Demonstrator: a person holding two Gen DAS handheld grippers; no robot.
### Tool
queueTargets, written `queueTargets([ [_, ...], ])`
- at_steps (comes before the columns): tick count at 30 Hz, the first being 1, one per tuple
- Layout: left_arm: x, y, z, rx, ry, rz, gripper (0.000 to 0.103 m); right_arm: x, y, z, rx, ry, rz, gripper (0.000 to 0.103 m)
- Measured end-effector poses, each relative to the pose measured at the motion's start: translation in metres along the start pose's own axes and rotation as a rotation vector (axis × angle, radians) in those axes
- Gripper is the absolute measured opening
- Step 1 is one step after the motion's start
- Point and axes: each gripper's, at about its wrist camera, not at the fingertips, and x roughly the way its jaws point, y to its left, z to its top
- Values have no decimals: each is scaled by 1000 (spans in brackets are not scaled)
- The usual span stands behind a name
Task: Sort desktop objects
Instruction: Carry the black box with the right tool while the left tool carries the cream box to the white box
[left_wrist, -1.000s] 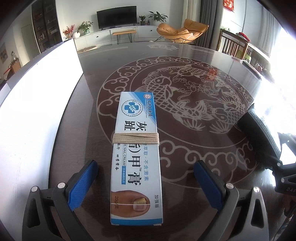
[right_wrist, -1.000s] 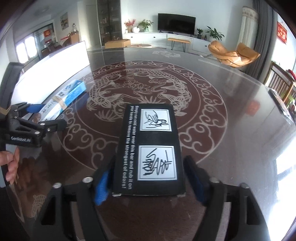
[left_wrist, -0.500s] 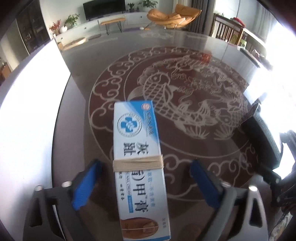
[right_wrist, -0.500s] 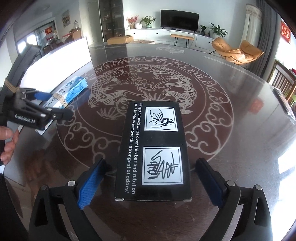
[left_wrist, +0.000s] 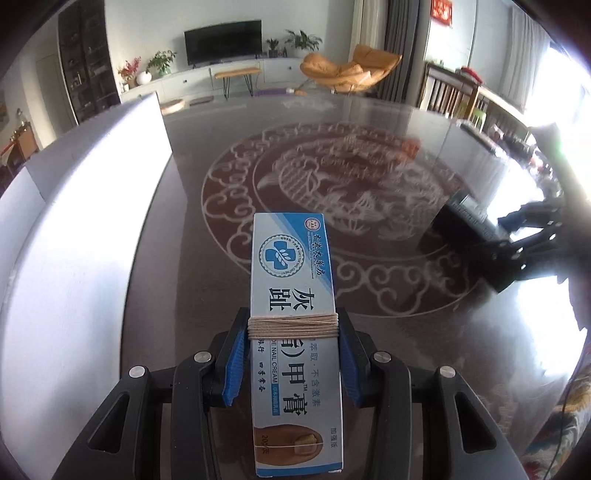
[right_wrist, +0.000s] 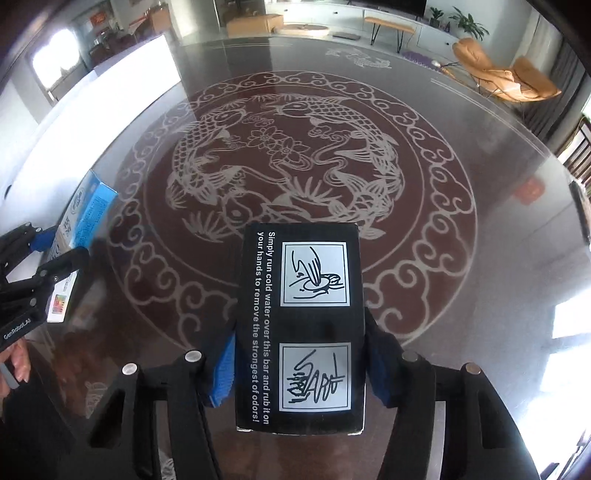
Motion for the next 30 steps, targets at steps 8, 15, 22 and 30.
queueTargets([
  [8,-82,11,15,-94,-212,-56,44,-40,27,8,-41,-75,44,59],
  [15,-148,60,22,-217,-343,-79,44,-72,82,38,-137,-147,116,59],
  [22,-201,146,24,-336,-388,-5,44,-113,163,96,-254,-234,198,59],
  [30,-200,217,-1,-459,-300,43,44,-135,277,155,-387,-292,319,59],
])
